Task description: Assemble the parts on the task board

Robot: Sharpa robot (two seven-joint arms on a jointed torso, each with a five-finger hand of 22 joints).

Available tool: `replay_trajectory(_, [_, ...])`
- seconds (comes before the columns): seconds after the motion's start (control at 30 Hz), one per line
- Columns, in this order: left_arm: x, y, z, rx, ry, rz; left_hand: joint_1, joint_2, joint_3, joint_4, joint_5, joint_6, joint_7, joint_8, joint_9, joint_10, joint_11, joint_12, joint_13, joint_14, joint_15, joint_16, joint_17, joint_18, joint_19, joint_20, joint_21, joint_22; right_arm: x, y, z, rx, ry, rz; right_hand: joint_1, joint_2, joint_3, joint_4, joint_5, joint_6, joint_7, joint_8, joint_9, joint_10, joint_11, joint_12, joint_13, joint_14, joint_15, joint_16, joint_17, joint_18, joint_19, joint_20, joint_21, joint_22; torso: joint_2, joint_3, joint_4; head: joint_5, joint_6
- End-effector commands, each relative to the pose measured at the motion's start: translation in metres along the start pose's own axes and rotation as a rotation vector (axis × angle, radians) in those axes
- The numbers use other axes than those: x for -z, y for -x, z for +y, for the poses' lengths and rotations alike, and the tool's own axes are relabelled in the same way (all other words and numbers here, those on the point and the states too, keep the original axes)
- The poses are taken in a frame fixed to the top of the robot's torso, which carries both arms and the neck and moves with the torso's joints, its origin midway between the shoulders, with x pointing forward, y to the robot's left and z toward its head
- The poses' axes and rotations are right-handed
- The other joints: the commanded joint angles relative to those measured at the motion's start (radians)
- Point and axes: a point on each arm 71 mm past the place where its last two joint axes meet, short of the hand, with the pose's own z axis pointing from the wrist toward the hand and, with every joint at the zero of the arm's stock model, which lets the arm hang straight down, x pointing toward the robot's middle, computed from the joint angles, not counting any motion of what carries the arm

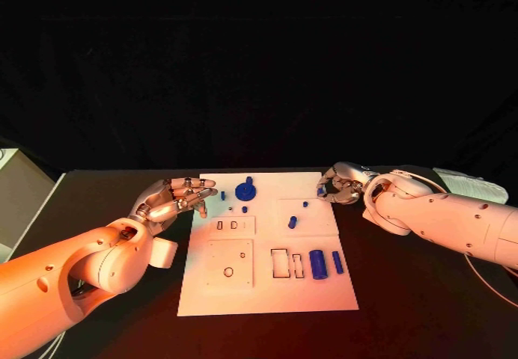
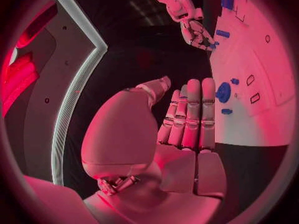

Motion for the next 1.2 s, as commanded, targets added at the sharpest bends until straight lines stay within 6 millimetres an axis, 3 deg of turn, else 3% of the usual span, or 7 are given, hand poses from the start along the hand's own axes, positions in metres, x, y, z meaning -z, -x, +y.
replay_trajectory(0.03, [0.0, -0.002, -0.001, 0.003, -0.01, 0.015, -0.003, 0.004, 0.002, -0.001, -0.001, -0.005, -0.001, 0.0, 0.001, -0.006, 0.002, -0.002, 0.0, 0.006, -0.002, 0.003, -0.001, 0.016, 0.006, -0.002, 0.006, 0.0, 0.0, -0.002, 0.0, 0.002, -0.001, 0.023, 0.001, 0.011, 0.004, 0.0, -0.007, 0.008, 0.002, 0.004, 0.001, 0.106, -0.004, 0.002, 0.263, 0.096, -0.006, 0.003, 0.228, -0.007, 0.105, -0.005, 0.005, 0.264, 0.001, 0.0002, -0.0007, 0.0, -0.001])
replay_trajectory(0.47, [0.0, -0.002, -0.001, 0.003, -0.009, 0.015, -0.004, 0.004, 0.002, -0.001, -0.001, -0.006, 0.0, 0.0, 0.001, -0.007, 0.002, -0.003, 0.0, 0.006, -0.001, 0.004, -0.001, 0.016, 0.006, -0.001, 0.006, 0.0, -0.002, 0.003, 0.001, 0.033, -0.006, -0.065, 0.003, 0.024, 0.025, -0.007, -0.014, 0.028, -0.007, 0.015, 0.005, 0.106, -0.012, 0.002, 0.263, 0.098, -0.011, 0.005, 0.235, -0.007, 0.105, -0.01, 0.005, 0.264, 0.0, 0.0, 0.0, 0.001, -0.004])
replay_trajectory(0.53, [0.0, -0.001, -0.001, 0.002, -0.009, 0.015, -0.004, 0.004, 0.002, -0.001, -0.001, -0.006, 0.0, 0.0, 0.001, -0.007, 0.002, -0.003, 0.0, 0.006, -0.001, 0.004, -0.001, 0.016, 0.006, -0.001, 0.006, 0.0, -0.002, 0.004, 0.002, 0.037, -0.004, -0.087, -0.005, 0.029, 0.032, -0.008, -0.027, 0.04, -0.012, 0.024, 0.008, 0.106, -0.017, 0.002, 0.263, 0.099, -0.015, 0.006, 0.237, -0.007, 0.105, -0.014, 0.005, 0.264, 0.0, 0.0001, -0.0003, 0.002, -0.004])
replay_trajectory(0.6, [0.0, -0.001, -0.001, 0.002, -0.009, 0.015, -0.004, 0.004, 0.002, -0.001, -0.001, -0.006, 0.0, 0.0, 0.001, -0.007, 0.002, -0.003, 0.0, 0.006, -0.001, 0.004, -0.001, 0.016, 0.006, -0.001, 0.006, 0.0, -0.002, 0.006, 0.003, 0.041, 0.001, -0.111, -0.016, 0.03, 0.037, -0.009, -0.068, 0.047, -0.016, 0.031, 0.01, 0.106, -0.021, 0.002, 0.263, 0.099, -0.018, 0.006, 0.239, -0.007, 0.105, -0.017, 0.005, 0.264, 0.0, -0.0001, -0.0001, 0.002, -0.003])
replay_trajectory(0.67, [0.0, -0.002, -0.001, 0.003, -0.009, 0.015, -0.004, 0.004, 0.002, -0.001, -0.001, -0.006, 0.0, 0.0, 0.001, -0.007, 0.002, -0.003, 0.0, 0.006, -0.001, 0.004, -0.001, 0.016, 0.006, -0.001, 0.006, 0.0, -0.002, 0.007, 0.004, 0.043, 0.005, -0.128, -0.019, 0.032, 0.04, -0.009, -0.075, 0.052, -0.018, 0.035, 0.012, 0.106, -0.022, 0.002, 0.263, 0.099, -0.019, 0.006, 0.239, -0.007, 0.105, -0.018, 0.005, 0.264, 0.0, 0.0001, 0.0004, 0.001, -0.002])
replay_trajectory(1.2, [0.0, -0.001, -0.001, 0.002, -0.008, 0.013, -0.005, 0.005, 0.003, -0.001, -0.001, -0.008, 0.001, -0.001, 0.001, -0.008, 0.003, -0.003, 0.0, 0.007, 0.0, 0.004, -0.001, 0.016, 0.007, -0.001, 0.007, 0.0, -0.002, 0.015, 0.029, 0.028, 0.056, -0.202, -0.049, 0.028, 0.037, 0.001, -0.083, 0.062, -0.025, 0.047, 0.016, 0.106, -0.029, 0.002, 0.263, 0.099, -0.021, 0.007, 0.241, -0.007, 0.105, -0.021, 0.005, 0.264, -0.003, -0.0023, -0.0017, 0.003, -0.003])
